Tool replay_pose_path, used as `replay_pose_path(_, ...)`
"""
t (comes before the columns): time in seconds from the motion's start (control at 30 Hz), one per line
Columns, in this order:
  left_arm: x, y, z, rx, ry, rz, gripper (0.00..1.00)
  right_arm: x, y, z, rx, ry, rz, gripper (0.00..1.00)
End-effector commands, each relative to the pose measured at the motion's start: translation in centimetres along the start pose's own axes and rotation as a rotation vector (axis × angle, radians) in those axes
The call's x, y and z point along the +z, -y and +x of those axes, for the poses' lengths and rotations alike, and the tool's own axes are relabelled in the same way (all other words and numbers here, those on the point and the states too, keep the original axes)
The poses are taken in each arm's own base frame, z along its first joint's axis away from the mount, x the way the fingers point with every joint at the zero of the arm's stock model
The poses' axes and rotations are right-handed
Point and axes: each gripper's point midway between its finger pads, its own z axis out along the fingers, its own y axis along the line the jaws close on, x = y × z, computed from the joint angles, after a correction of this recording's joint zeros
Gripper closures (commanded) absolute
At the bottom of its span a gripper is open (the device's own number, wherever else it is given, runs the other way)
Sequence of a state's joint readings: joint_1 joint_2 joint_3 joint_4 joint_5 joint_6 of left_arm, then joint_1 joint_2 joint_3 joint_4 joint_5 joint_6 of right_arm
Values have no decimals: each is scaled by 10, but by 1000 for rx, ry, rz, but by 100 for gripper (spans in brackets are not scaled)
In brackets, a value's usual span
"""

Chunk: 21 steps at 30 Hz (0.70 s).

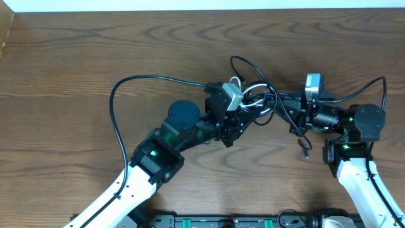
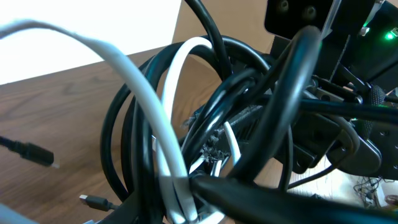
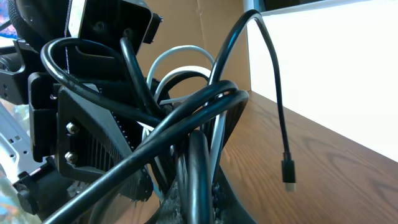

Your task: Untangle cables

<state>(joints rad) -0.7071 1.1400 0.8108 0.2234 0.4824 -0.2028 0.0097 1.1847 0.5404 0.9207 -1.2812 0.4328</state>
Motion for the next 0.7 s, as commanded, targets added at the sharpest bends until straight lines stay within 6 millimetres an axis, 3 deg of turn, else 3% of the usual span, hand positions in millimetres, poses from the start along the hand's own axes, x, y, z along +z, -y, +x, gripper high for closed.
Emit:
replay_pose_path(0.0,0,13,0,8,-15,65,66,-2,10,-9,-48,29,59,99)
replay_pose_path(0.13,0,13,1,7,-17,64,92,-3,12,-10,-52,34,71,99)
replay_pose_path(0.3,0,13,1,7,-17,64,92,-3,13,-10,-59,36,76,99)
replay_pose_path(0.43,0,13,1,7,-17,64,83,-3,14,-11,-75,38,83,99)
replay_pose_path(0.57,0,13,1,6,-18,64,66,-3,14,-11,-91,37,84,99)
replay_pose_path(0.67,0,12,2,3,-24,62,65,-4,16,-12,-93,42,94,99)
